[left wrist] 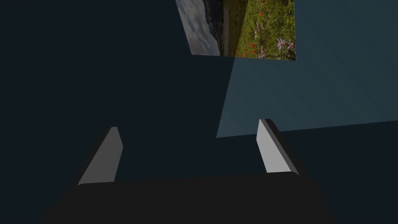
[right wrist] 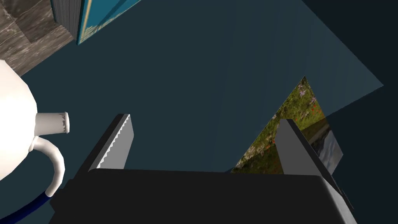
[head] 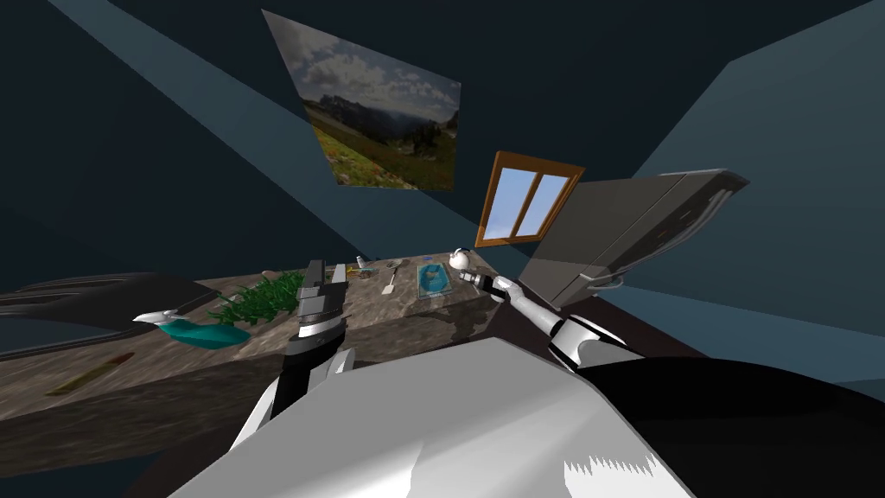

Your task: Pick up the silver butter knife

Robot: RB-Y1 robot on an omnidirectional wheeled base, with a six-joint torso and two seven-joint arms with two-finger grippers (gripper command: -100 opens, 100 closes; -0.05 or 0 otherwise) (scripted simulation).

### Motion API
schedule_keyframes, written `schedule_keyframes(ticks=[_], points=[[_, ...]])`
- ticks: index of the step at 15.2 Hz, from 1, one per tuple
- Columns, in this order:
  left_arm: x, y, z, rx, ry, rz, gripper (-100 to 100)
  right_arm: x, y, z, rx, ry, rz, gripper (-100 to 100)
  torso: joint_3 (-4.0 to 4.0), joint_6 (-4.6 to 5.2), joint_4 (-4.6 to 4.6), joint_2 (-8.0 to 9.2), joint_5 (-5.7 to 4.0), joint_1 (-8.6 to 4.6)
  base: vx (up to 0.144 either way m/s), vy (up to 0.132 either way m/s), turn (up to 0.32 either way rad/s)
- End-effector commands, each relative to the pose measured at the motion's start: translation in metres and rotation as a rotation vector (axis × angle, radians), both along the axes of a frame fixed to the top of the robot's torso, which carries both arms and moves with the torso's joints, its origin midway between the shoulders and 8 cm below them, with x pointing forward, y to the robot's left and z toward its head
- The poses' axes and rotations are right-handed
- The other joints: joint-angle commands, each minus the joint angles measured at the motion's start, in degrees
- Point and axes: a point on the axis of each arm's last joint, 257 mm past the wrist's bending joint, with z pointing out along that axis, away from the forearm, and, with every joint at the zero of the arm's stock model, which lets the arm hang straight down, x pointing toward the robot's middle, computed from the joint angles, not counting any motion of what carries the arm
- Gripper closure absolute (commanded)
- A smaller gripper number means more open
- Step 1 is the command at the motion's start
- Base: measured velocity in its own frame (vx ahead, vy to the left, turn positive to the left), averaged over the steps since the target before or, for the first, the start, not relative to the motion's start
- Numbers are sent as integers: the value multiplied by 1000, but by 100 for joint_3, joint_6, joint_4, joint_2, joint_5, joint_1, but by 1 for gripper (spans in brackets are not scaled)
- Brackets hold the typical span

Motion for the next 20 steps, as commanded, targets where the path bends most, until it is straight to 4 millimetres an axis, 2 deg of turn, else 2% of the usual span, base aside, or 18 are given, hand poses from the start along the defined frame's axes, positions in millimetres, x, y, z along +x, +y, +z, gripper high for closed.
schedule_keyframes(ticks=[1, 2, 4, 6, 7, 8, 10, 12, 13, 15, 16, 19, 20], points=[[0, 0, 0, 0, 0, 0, 0, 3, -7, -8, -14, 13, -11, -100, 0, 0, 0, 0, 0, 0, 5, 19, -4], [0, 0, 0, 0, 0, 0, 0, 9, -14, -14, -77, 26, 0, -100, 1, 0, 0, 1, -1, -3, 4, 33, 18], [0, 0, 0, 0, 0, 0, 0, 11, -26, -24, -86, 46, -24, -100, 0, -1, 0, 0, 0, 3, 6, 40, 16], [0, 0, 0, 0, 0, 0, 0, 19, -47, -37, -156, 78, -41, -100, 0, -2, 0, 0, 1, 6, 6, 53, 22], [0, 0, 0, 0, 0, 0, 0, 19, -48, -38, -157, 79, -42, -100, 0, 0, 0, 0, 2, 8, 5, 40, 2], [0, 0, 0, 0, 0, 0, 0, 24, -57, -41, -216, 90, -36, -100, 1, 0, 0, 1, 1, 6, 11, 45, 19], [0, 0, 0, 0, 0, 0, 0, 25, -71, -50, -225, 111, -63, -100, 0, -1, 0, -1, 2, 7, 10, 42, 19], [0, 0, 0, 0, 0, 0, 0, 30, -95, -60, -290, 142, -84, -100, 0, -2, 1, 0, 2, 5, 5, 46, 20], [0, 0, 0, 0, 0, 0, 0, 30, -96, -61, -291, 144, -87, -100, 0, -1, 0, 0, 2, 6, 8, 39, 12], [0, 0, 0, 0, 0, 0, 0, 34, -118, -67, -352, 170, -105, -100, 1, -2, 1, 0, 2, 8, 10, 60, 27], [0, 0, 0, 0, 0, 0, 0, 37, -136, -71, -407, 193, -117, -100, 0, -1, 0, -1, 2, 12, 7, 79, 37], [0, 0, 0, 0, 0, 0, 0, 38, -172, -82, -469, 239, -164, -100, 1, -1, 1, 1, 6, 21, 5, 79, 30], [0, 0, 0, 0, 0, 0, 0, 38, -190, -85, -518, 262, -178, -100, 1, -1, 1, 1, 5, 20, 9, 84, 32]])
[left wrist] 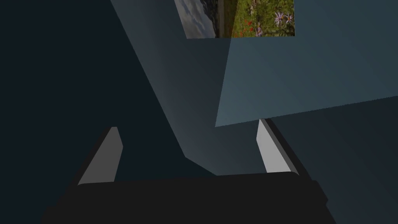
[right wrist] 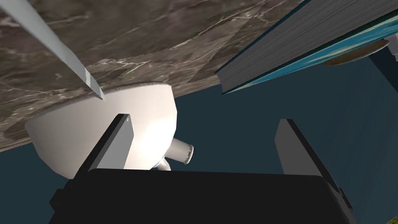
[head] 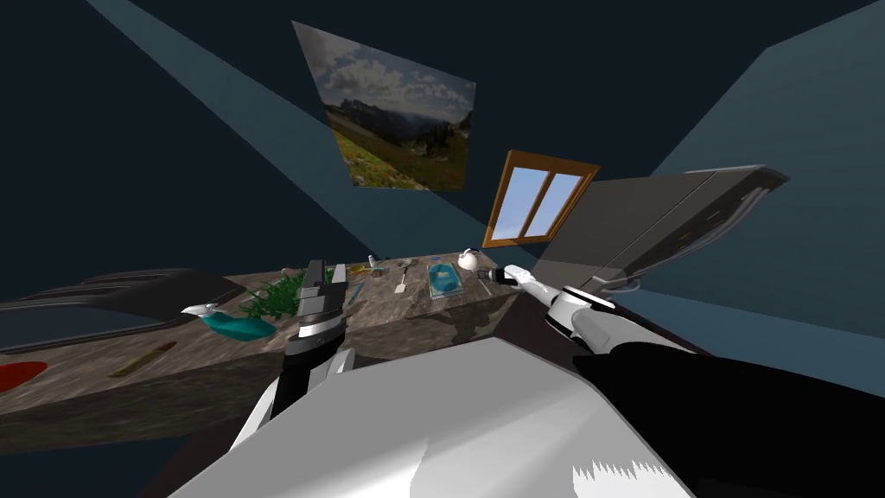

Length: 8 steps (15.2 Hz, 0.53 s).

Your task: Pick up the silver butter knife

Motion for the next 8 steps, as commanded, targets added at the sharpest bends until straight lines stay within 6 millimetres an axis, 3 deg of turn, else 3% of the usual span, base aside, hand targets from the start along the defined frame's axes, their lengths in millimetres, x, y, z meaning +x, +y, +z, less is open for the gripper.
schedule_keyframes(ticks=[1, 2, 3, 4, 5, 6, 7, 8], points=[[0, 0, 0, 0, 0, 0, 0, -5, -28, -8, -50, 34, -41, -100, 0, 0, 0, 0, 0, 0, 7, 75, 32], [0, 0, 0, 0, 0, 0, 0, -7, -53, -13, -101, 65, -71, -100, 0, 1, 0, 0, 0, -2, 13, 86, 48], [0, 0, 0, 0, 0, 0, 0, -7, -53, -13, -101, 65, -71, -100, 0, 1, 0, -1, 0, 0, 16, 84, 30], [0, 0, 0, 0, 0, 0, 0, -11, -77, -17, -147, 96, -100, -100, 0, 1, 0, -1, 1, 0, 12, 82, 40], [0, 0, 0, 0, 0, 0, 0, -11, -77, -17, -147, 96, -100, -100, 0, 2, 0, 0, 0, 0, 10, 77, 31], [0, 0, 0, 0, 0, 0, 0, -17, -99, -21, -190, 126, -128, -100, 1, 3, 0, 1, 0, -2, 11, 89, 42], [0, 0, 0, 0, 0, 0, 0, -17, -99, -21, -190, 126, -128, -100, 1, 2, 1, 2, 1, 1, 7, 84, 27], [0, 0, 0, 0, 0, 0, 0, -23, -119, -25, -228, 156, -155, -100, 1, 1, 1, 2, 1, 1, 4, 90, 47]])
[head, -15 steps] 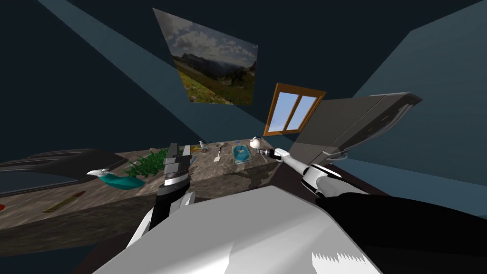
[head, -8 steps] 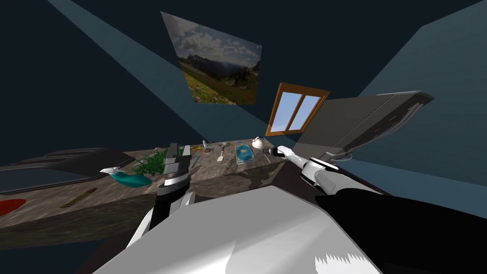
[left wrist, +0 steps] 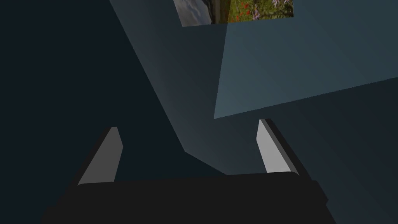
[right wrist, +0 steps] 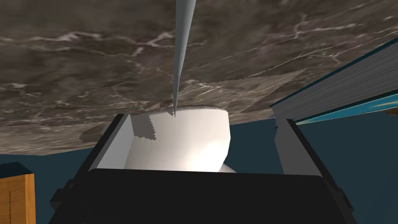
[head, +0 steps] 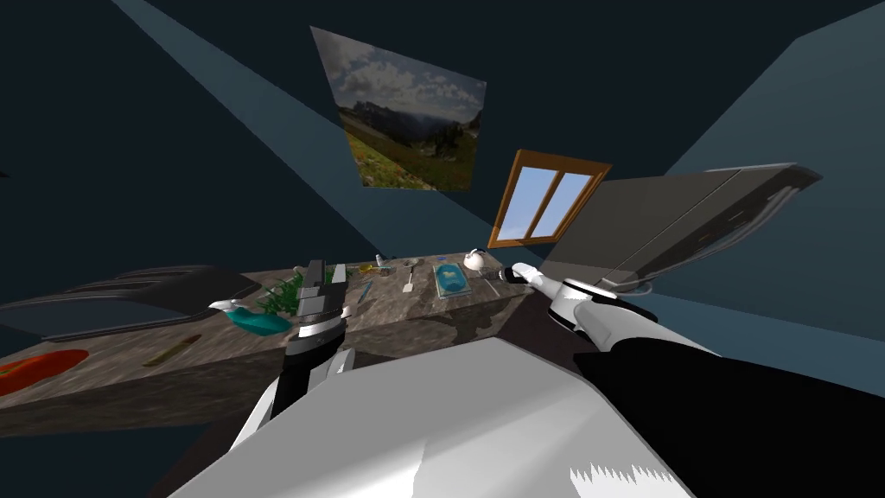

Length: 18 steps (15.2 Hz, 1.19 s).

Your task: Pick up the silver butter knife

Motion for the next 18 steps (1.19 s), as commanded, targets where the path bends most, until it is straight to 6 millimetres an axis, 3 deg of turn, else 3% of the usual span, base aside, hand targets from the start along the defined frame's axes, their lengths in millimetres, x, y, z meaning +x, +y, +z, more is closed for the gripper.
schedule_keyframes(ticks=[1, 5, 8, 11, 15, 17, 18], points=[[0, 0, 0, 0, 0, 0, 0, -6, -17, -4, -30, 25, -25, -100, 0, 0, 0, 0, 0, 0, 5, 87, 37], [0, 0, 0, 0, 0, 0, 0, -12, -35, -8, -65, 54, -50, -100, 1, 0, 0, 1, -2, -10, 5, 57, 21], [0, 0, 0, 0, 0, 0, 0, -25, -63, -12, -122, 102, -87, -100, 1, 0, 0, 2, -4, -13, 2, 61, 33], [0, 0, 0, 0, 0, 0, 0, -25, -65, -13, -123, 104, -92, -100, 1, 1, 0, 1, -3, -14, 5, 46, 12], [0, 0, 0, 0, 0, 0, 0, -44, -97, -19, -187, 166, -138, -100, 0, 0, 0, 0, -4, -13, 8, 58, 37], [0, 0, 0, 0, 0, 0, 0, -41, -92, -18, -178, 156, -133, -100, 0, 0, 0, 0, -2, -7, 6, 57, 11], [0, 0, 0, 0, 0, 0, 0, -48, -89, -37, -174, 159, -140, -100, 0, 1, 0, 1, -3, -14, 47, -13, 35]])
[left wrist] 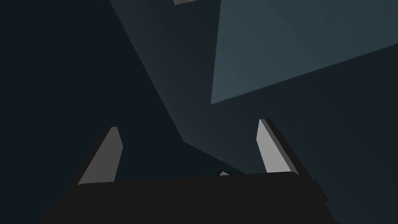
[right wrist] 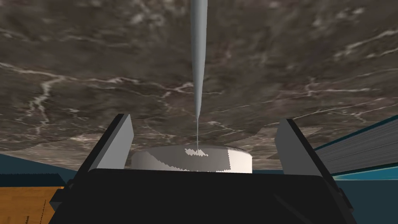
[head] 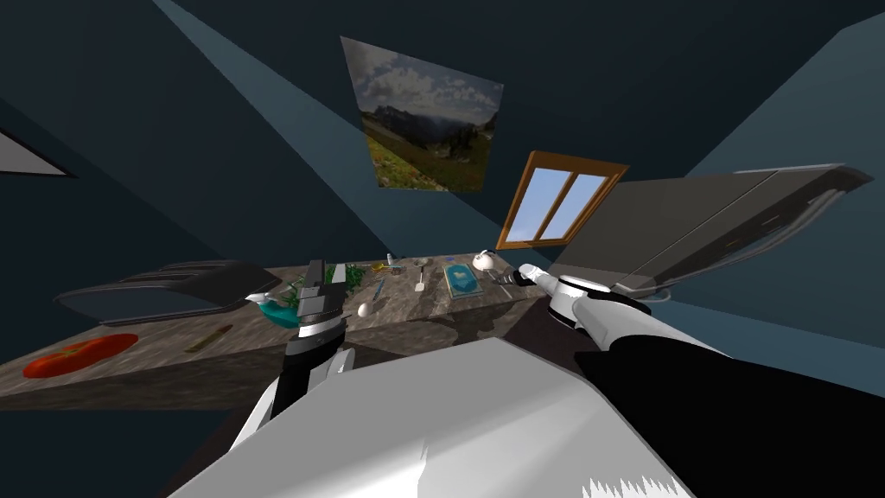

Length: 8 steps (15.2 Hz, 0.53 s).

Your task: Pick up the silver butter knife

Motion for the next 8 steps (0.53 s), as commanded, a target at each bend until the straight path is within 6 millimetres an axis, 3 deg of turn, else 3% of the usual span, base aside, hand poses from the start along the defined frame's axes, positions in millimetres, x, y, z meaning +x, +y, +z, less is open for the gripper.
schedule_keyframes(ticks=[1, 3, 4, 8], points=[[0, 0, 0, 0, 0, 0, 0, -3, 1, -11, 0, -4, -7, -100, 0, 0, 0, 0, 0, 0, 78, -43, 43], [0, 0, 0, 0, 0, 0, 0, -2, 2, -9, 2, -4, -10, -100, -9, 0, -3, -14, -4, -21, 47, -31, 17], [0, 0, 0, 0, 0, 0, 0, -2, 1, -10, 1, -4, -8, 100, -6, 1, -2, -9, -4, -19, 12, -8, 3], [0, 0, 0, 0, 0, 0, 0, -3, -2, -9, -8, -5, -11, 100, 4, -4, 1, 8, -16, -18, 1, -1, 0]])
